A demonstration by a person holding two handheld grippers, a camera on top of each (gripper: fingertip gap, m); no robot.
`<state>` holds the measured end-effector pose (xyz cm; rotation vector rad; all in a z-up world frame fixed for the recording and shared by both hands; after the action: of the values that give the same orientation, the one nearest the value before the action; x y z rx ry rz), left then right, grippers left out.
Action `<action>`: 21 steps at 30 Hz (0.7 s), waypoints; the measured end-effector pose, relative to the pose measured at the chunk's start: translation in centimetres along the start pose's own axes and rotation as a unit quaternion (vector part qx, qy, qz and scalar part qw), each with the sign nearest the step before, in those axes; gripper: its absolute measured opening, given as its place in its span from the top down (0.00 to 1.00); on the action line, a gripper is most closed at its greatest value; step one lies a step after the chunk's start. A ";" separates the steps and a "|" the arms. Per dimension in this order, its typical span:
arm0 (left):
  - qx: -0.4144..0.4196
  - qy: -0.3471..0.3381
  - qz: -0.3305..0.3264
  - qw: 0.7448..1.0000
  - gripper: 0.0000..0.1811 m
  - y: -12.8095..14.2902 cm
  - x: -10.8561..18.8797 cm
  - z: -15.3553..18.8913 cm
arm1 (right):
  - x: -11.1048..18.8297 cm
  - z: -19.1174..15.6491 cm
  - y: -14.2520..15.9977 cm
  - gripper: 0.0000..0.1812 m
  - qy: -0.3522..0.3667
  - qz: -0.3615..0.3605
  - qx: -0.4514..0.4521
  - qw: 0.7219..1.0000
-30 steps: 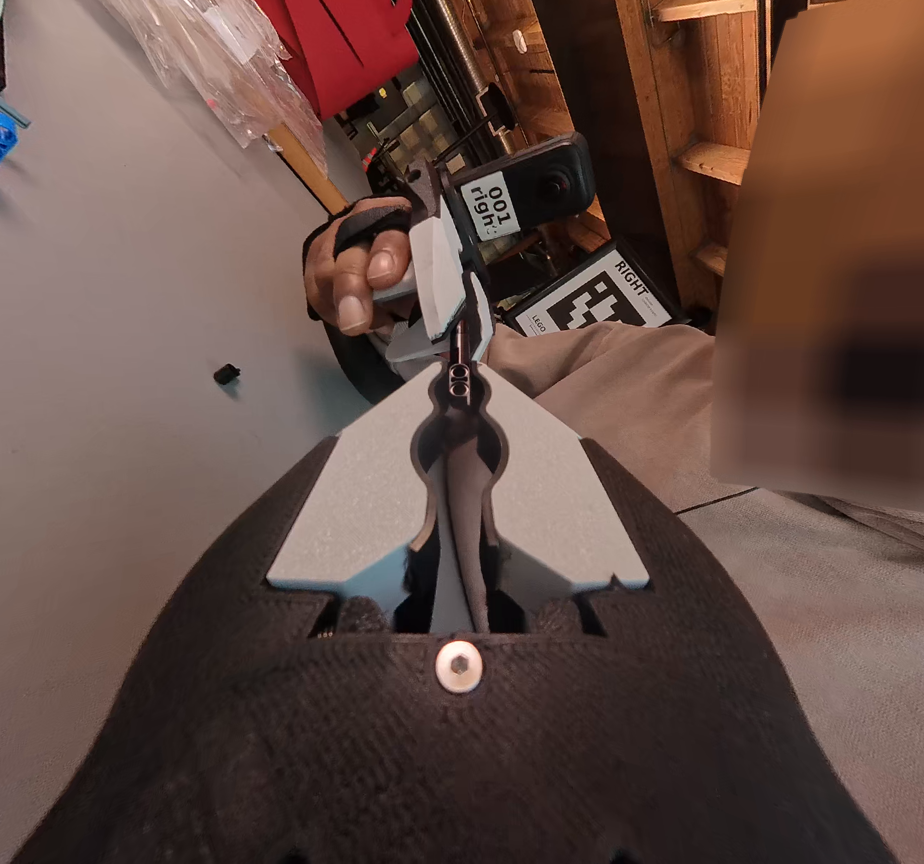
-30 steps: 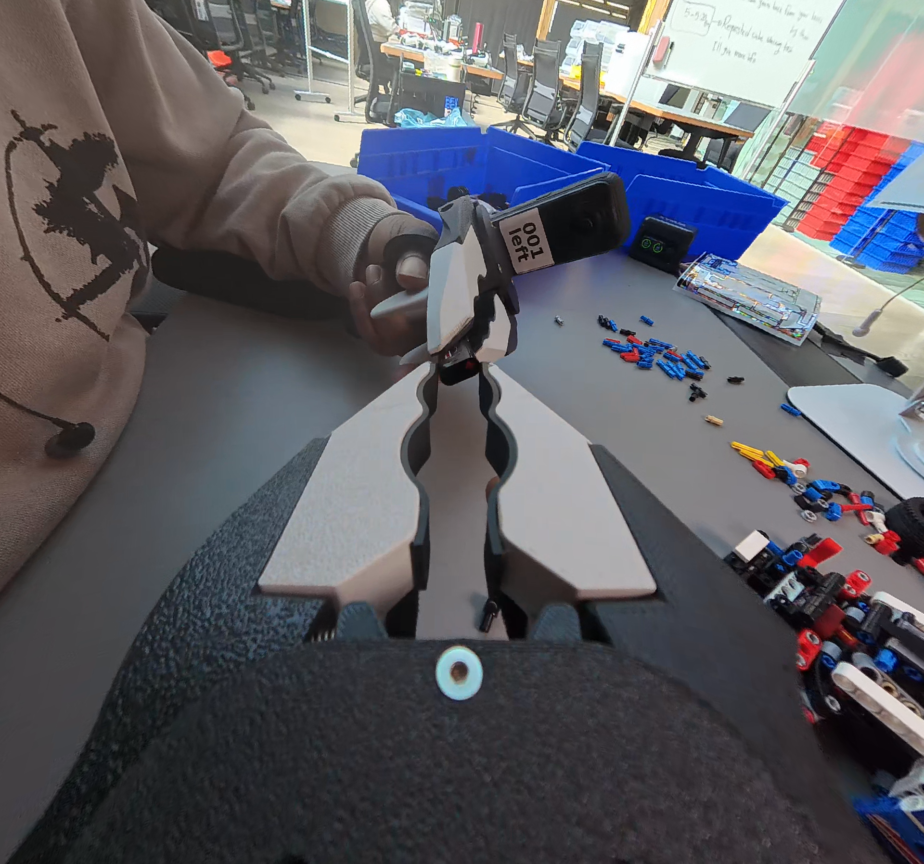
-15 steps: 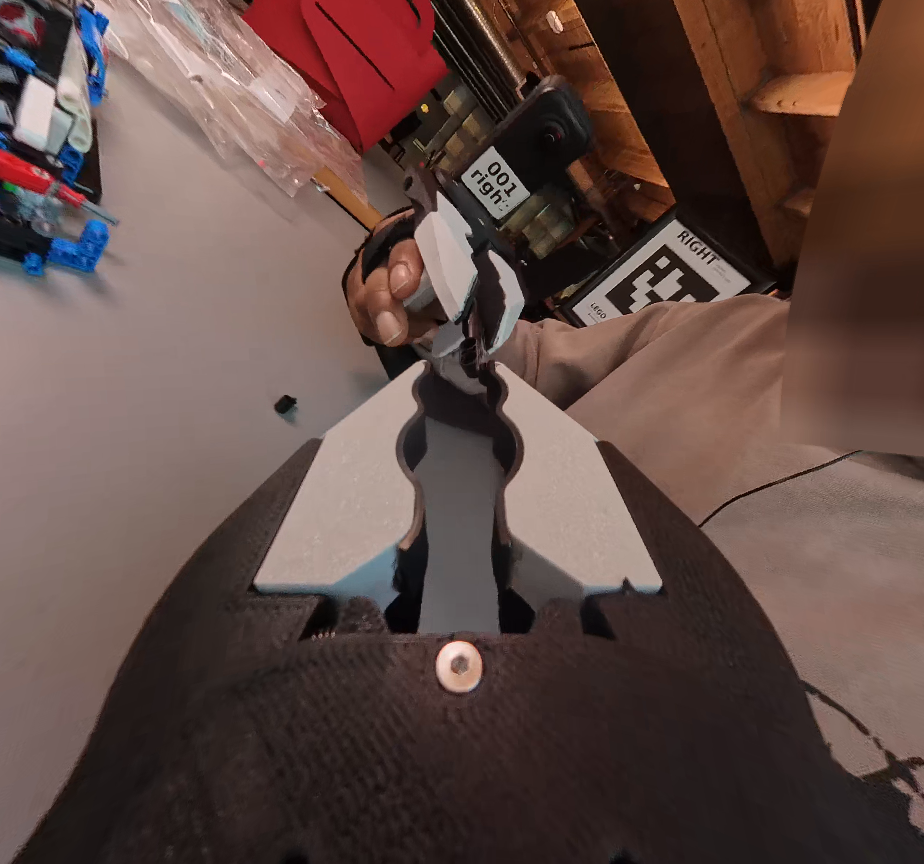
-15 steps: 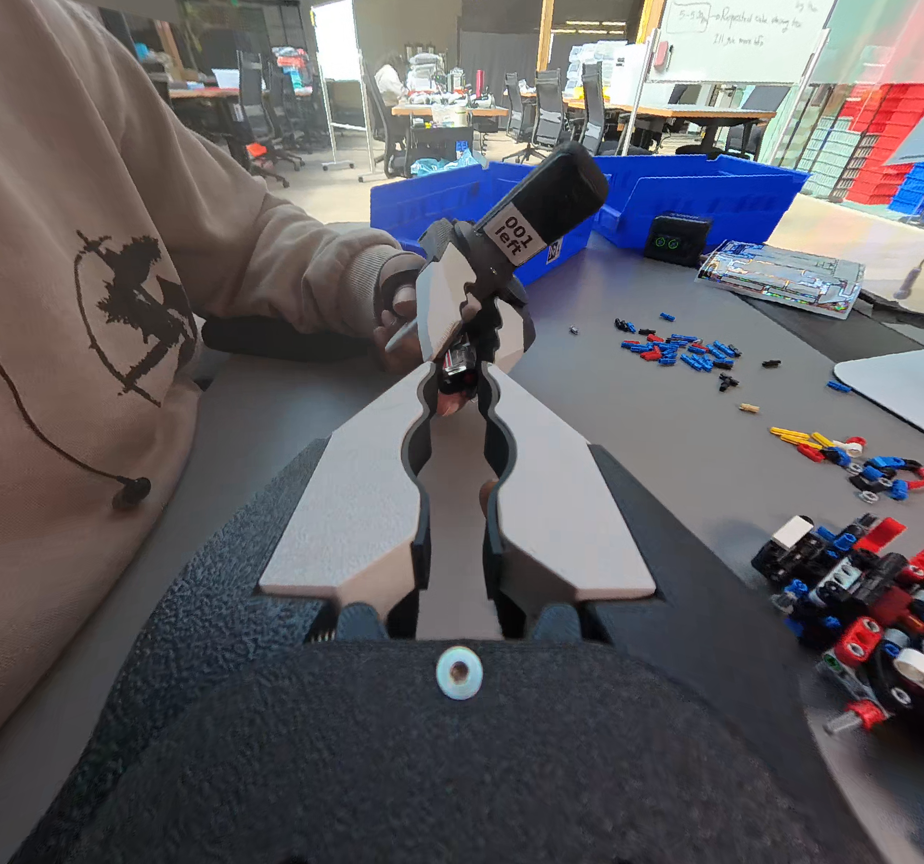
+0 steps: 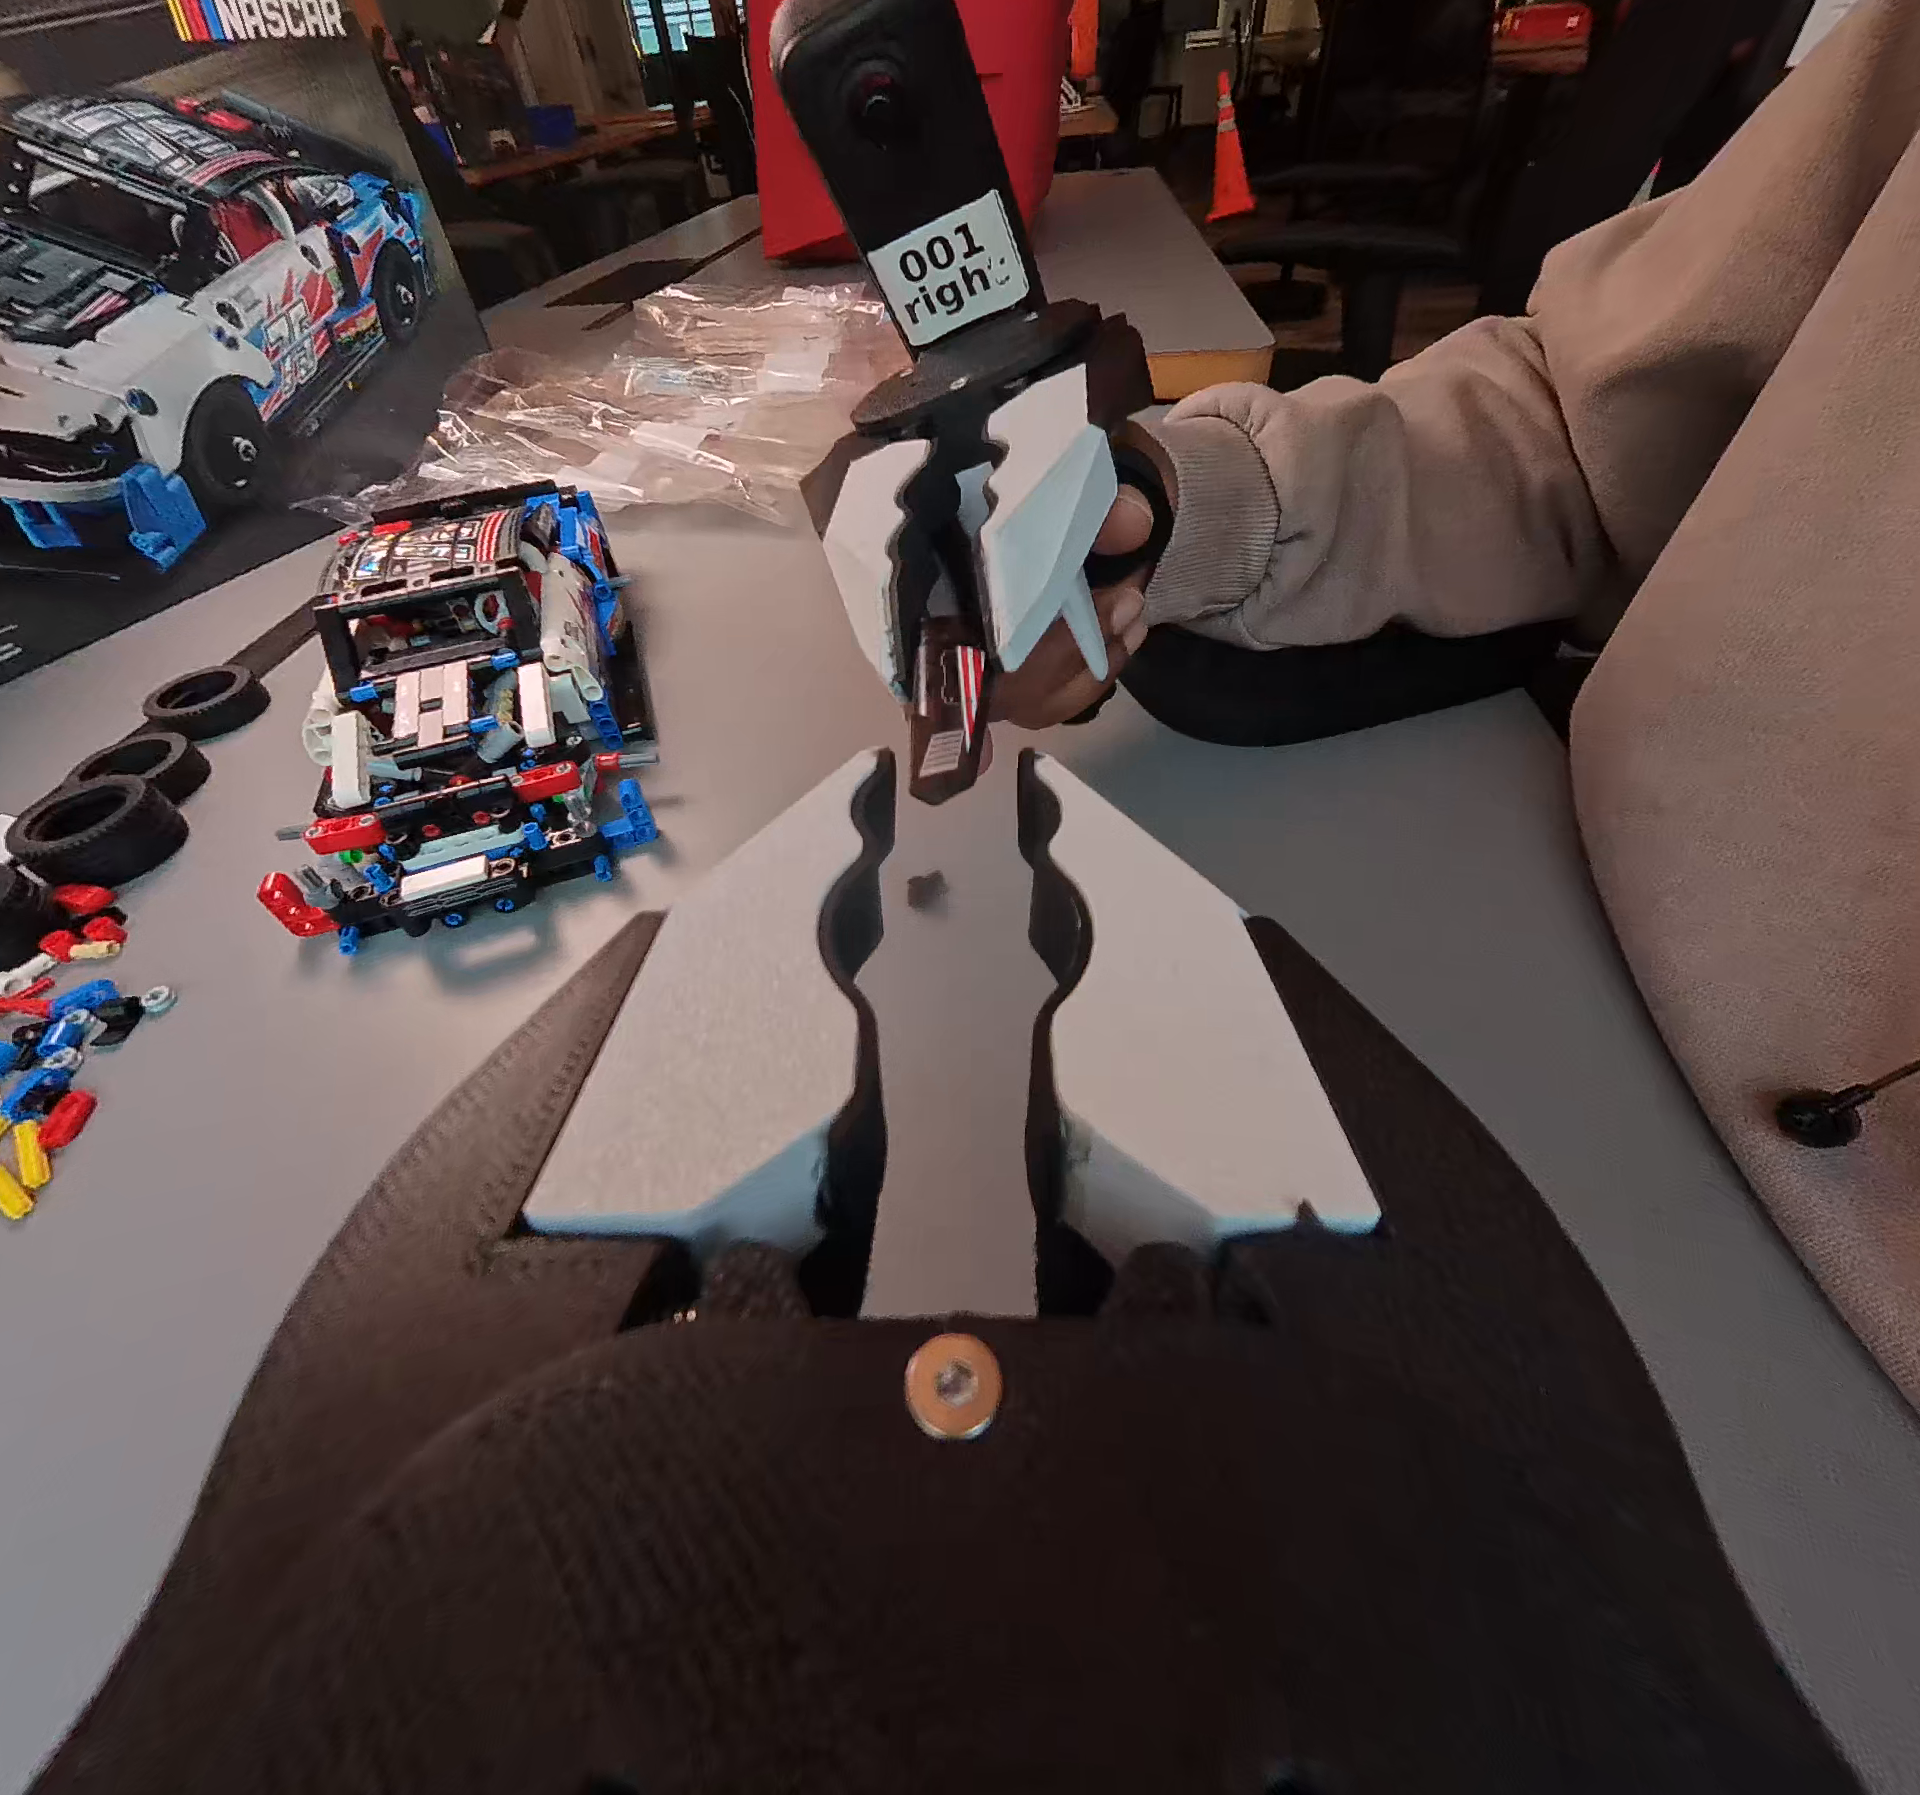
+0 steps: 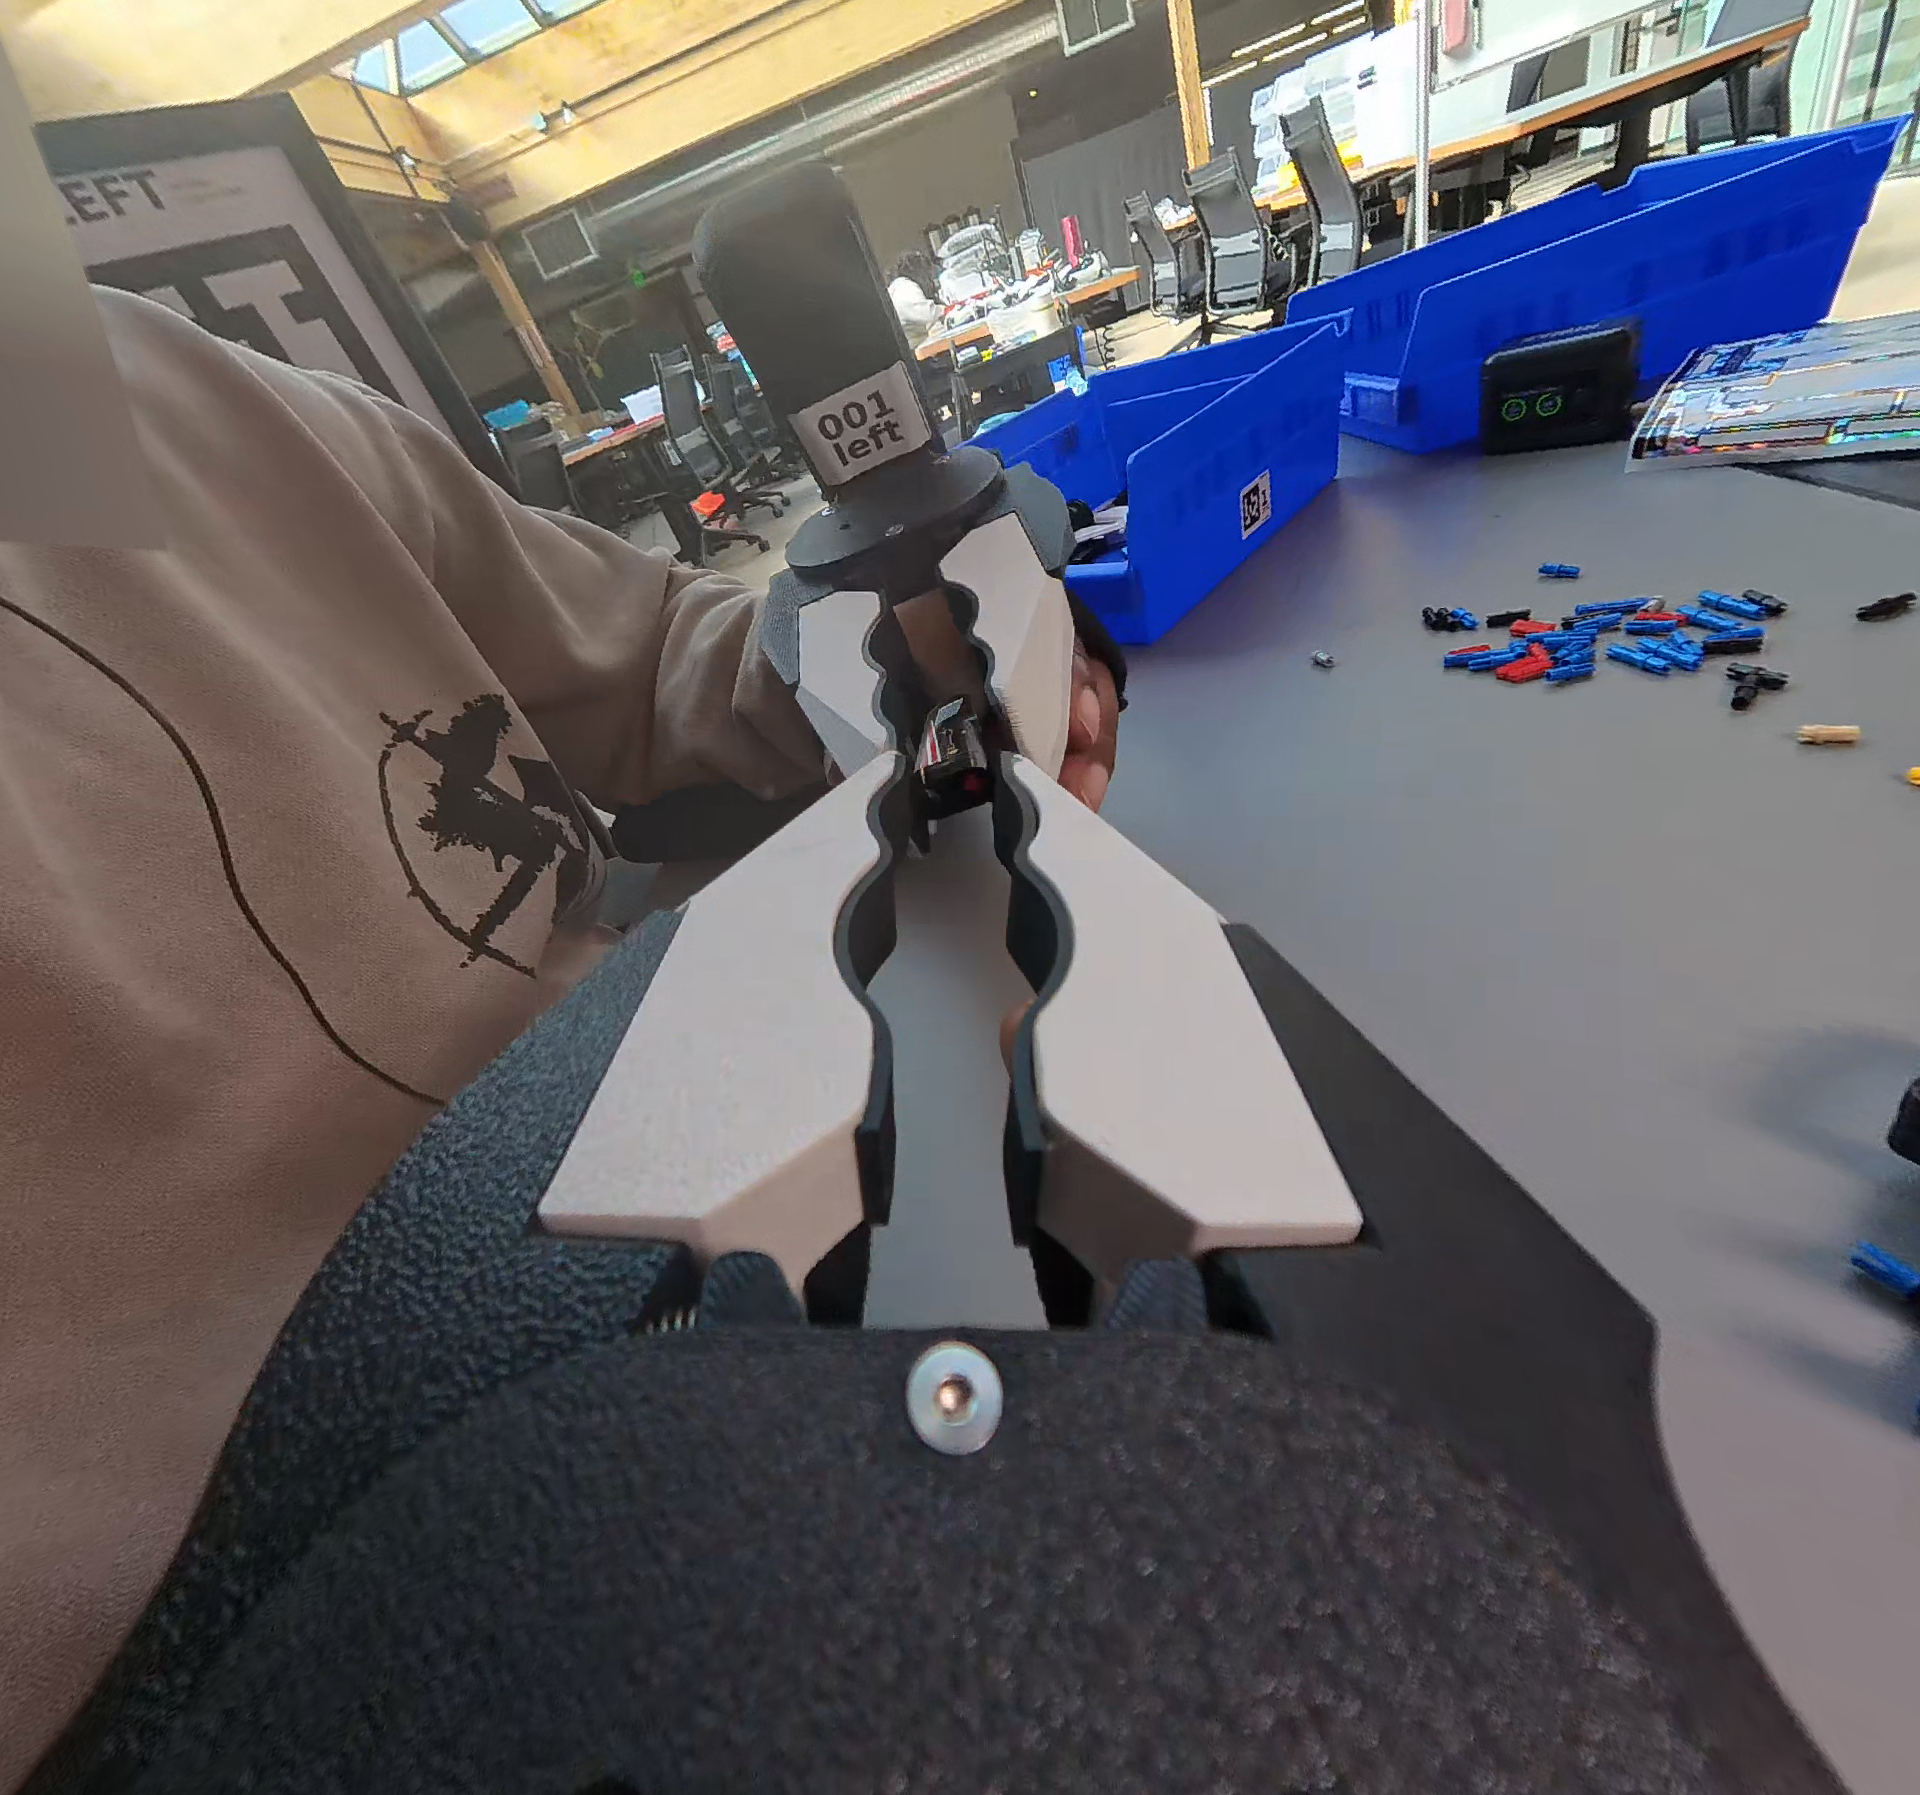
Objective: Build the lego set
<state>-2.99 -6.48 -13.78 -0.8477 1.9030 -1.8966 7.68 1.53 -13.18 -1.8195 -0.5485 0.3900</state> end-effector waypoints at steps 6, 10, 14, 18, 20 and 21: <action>-0.003 -0.006 0.015 1.000 0.90 -0.4 0.4 -0.2 | -0.2 0.1 0.4 0.93 -0.002 -0.013 -0.006 1.000; -0.024 -0.004 0.002 1.000 0.92 -0.3 0.2 0.2 | -0.3 0.1 0.5 0.93 -0.008 -0.014 -0.015 1.000; -0.036 -0.004 -0.007 0.999 0.94 -0.2 0.1 0.3 | -0.4 0.1 0.6 0.93 -0.006 -0.021 -0.014 1.000; -0.041 -0.021 -0.010 0.999 0.94 -0.1 0.1 -0.1 | 0.1 0.3 0.0 0.92 0.026 -0.031 0.016 0.999; -0.048 -0.035 -0.024 0.998 0.94 0.3 0.3 -0.6 | 1.8 1.4 -1.0 0.92 0.087 -0.037 0.046 0.995; -0.048 -0.045 -0.029 0.997 0.94 0.6 0.4 -1.0 | 2.8 2.0 -1.1 0.92 0.119 -0.064 0.059 0.989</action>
<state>-3.98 -5.96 -14.20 -1.0108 1.9486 -1.7794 8.75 4.90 -12.70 -1.6780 -0.4634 0.1131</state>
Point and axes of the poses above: each gripper's, where its closed fingertips meet, x back along the fingers, y out of its underside, z = x × y across the jaws, the point moved 7 cm from there along x, back along the fingers
